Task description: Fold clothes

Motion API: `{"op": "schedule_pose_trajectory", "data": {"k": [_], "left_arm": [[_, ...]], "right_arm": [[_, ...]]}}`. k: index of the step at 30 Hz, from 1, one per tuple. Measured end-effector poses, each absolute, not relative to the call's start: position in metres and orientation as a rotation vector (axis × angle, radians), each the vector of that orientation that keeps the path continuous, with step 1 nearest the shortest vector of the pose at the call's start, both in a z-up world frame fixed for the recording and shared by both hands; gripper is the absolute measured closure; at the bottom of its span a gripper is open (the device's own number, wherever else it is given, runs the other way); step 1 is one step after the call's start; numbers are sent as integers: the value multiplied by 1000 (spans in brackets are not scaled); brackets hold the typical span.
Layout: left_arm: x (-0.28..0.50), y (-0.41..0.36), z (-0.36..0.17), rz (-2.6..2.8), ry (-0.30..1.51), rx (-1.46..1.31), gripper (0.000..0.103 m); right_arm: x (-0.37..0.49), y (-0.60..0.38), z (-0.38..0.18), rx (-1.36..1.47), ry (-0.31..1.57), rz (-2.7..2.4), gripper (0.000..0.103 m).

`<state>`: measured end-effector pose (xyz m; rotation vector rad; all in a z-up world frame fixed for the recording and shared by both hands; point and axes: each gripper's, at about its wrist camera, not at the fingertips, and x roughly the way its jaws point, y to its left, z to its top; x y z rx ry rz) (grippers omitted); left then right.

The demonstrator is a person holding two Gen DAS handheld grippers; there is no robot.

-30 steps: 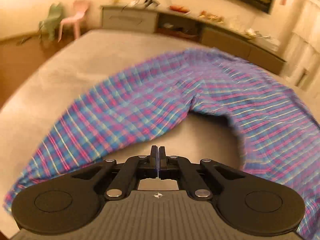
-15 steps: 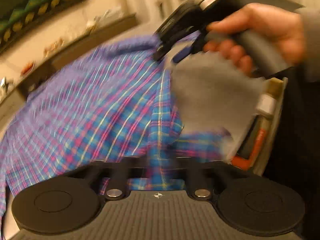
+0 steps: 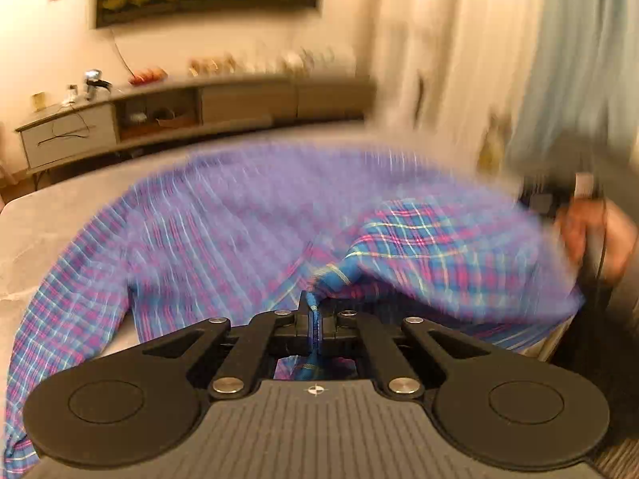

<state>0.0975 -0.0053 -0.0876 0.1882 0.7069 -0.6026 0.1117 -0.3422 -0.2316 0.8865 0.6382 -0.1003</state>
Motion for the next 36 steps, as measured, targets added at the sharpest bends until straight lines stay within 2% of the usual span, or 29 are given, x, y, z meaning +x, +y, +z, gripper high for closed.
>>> {"op": "schedule_pose_trajectory", "data": {"k": [2, 7, 11, 14, 18, 20, 22, 24, 26, 28, 32, 34, 36], "left_arm": [[84, -11, -101, -705, 737, 218, 98], [73, 2, -109, -734, 703, 216, 59], [97, 13, -139, -667, 785, 168, 59], [97, 22, -167, -673, 883, 213, 59], [81, 63, -152, -716, 870, 191, 59], [83, 89, -130, -724, 821, 114, 50], [103, 113, -107, -647, 740, 23, 22], [143, 127, -103, -533, 721, -57, 15], [193, 129, -115, -445, 772, -119, 15], [230, 125, -130, -406, 816, -141, 15], [277, 114, -158, -299, 878, -92, 17], [301, 109, -172, -245, 908, -67, 26], [322, 113, -181, -134, 902, -9, 28]], "right_arm": [[90, -327, -225, 860, 625, -50, 64], [78, -239, -193, 504, 673, 164, 55], [98, -181, -214, 227, 827, 252, 55], [104, -166, -229, 21, 954, 248, 61], [88, -173, -219, -268, 1086, 234, 59], [80, -176, -214, -415, 1147, 226, 59], [89, -184, -196, -403, 1104, 172, 59], [109, -187, -169, -258, 997, 165, 58], [137, -180, -153, -131, 884, 152, 48], [175, -163, -159, -124, 830, 100, 48], [235, -133, -201, -136, 839, 125, 49], [248, -129, -225, -180, 881, 135, 52], [250, -139, -234, -157, 909, 125, 50]]}}
